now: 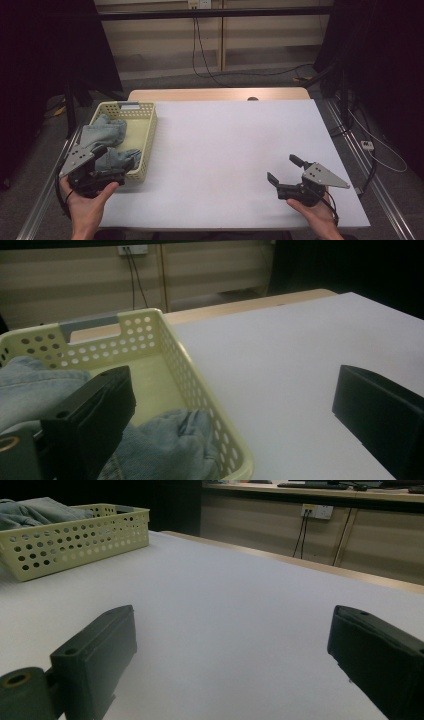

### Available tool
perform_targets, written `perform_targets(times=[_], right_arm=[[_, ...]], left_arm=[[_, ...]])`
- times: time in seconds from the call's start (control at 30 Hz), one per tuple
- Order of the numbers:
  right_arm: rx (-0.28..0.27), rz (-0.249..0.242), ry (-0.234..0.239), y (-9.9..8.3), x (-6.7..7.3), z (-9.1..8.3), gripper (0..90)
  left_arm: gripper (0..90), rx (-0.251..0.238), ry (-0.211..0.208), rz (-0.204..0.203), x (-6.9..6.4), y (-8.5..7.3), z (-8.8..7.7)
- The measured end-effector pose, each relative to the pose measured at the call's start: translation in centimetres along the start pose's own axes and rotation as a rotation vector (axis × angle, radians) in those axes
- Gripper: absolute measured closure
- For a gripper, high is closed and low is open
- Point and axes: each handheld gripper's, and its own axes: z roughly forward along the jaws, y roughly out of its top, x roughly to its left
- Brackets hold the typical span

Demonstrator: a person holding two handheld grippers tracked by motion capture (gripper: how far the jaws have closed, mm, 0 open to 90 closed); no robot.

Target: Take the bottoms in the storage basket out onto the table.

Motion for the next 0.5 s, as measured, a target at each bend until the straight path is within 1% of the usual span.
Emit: perform_targets(times=[0.07, 0.1, 0.13, 0.17, 0.23, 0.3, 0.37, 0.4, 0.43, 0.5], right_arm=[[0.002, 0.000, -0.002, 0.0, 0.0, 0.0, 5.8], [0.002, 0.001, -0.002, 0.0, 0.0, 0.0, 5.8], [0.001, 0.000, -0.001, 0.0, 0.0, 0.0, 5.8], [0.001, 0.000, -0.001, 0.0, 0.0, 0.0, 5.8], [0.002, 0.001, 0.000, 0.0, 0.0, 0.0, 5.8], [0.002, 0.005, 0.000, 0.0, 0.1, 0.0, 5.8], [0.004, 0.007, 0.000, 0.0, 0.1, 0.0, 5.8], [0.003, 0.006, 0.001, 0.0, 0.1, 0.0, 5.8], [0.003, 0.006, 0.002, 0.0, 0.1, 0.0, 5.8], [0.003, 0.006, 0.000, 0.0, 0.1, 0.0, 5.8]], left_arm=[[3.5, 0.007, 0.017, -0.003, 0.4, 0.1, -0.2], [3.6, 0.002, 0.018, -0.019, 0.6, 0.2, -0.3], [3.6, 0.002, 0.018, -0.019, 0.6, 0.2, -0.3], [3.6, 0.011, 0.021, -0.012, 0.8, 0.3, -0.4], [4.4, 0.018, 0.032, -0.015, 1.1, 0.5, -0.5], [5.2, 0.030, 0.050, -0.029, 1.5, 0.7, -0.5], [5.3, 0.038, 0.052, -0.030, 2.1, 0.8, -0.5], [5.3, 0.044, 0.064, -0.033, 2.3, 0.8, -0.4], [5.3, 0.053, 0.076, -0.032, 2.5, 0.9, -0.4], [5.3, 0.075, 0.085, -0.033, 3.1, 1.2, -0.4]])
